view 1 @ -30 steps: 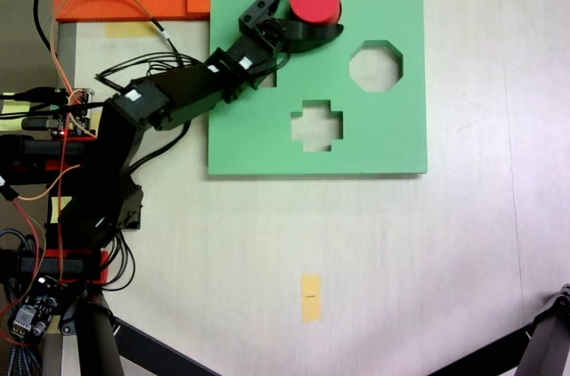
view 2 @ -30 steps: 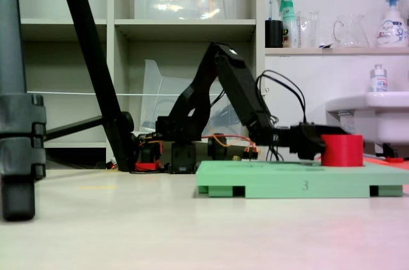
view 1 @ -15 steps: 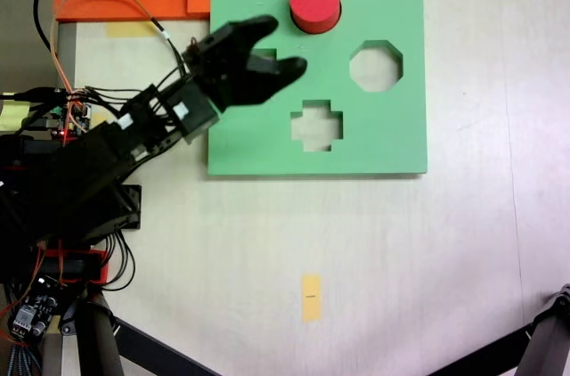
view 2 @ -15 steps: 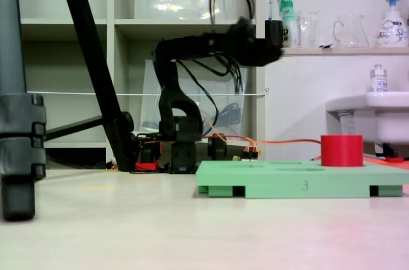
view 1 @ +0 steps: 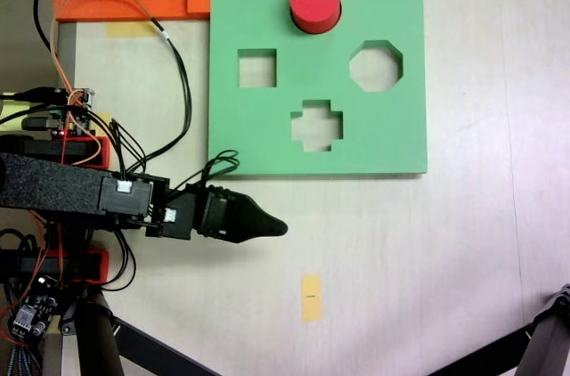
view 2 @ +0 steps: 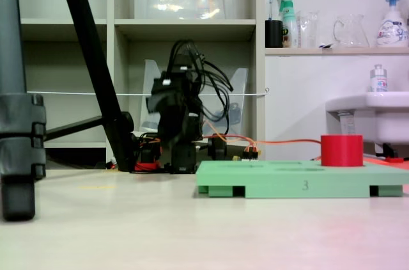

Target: Put the cylinder block into the corresponding hole

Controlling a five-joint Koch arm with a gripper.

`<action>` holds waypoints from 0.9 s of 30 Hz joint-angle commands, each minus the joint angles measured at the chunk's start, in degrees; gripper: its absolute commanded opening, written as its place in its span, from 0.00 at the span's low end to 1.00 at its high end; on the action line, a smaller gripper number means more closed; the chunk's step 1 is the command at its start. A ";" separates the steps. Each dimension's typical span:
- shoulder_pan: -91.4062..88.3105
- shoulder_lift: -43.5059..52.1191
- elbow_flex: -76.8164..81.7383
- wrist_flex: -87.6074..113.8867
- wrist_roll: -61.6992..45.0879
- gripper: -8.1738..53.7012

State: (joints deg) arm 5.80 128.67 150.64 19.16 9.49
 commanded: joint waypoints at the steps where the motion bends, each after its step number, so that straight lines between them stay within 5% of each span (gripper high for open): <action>1: 0.44 4.57 3.34 -10.46 -0.18 0.74; 6: -4.22 4.13 19.42 -31.11 -6.42 0.69; 27: -4.22 4.13 28.92 -19.78 -10.99 0.68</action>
State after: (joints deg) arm 1.32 128.67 175.61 -2.02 -1.67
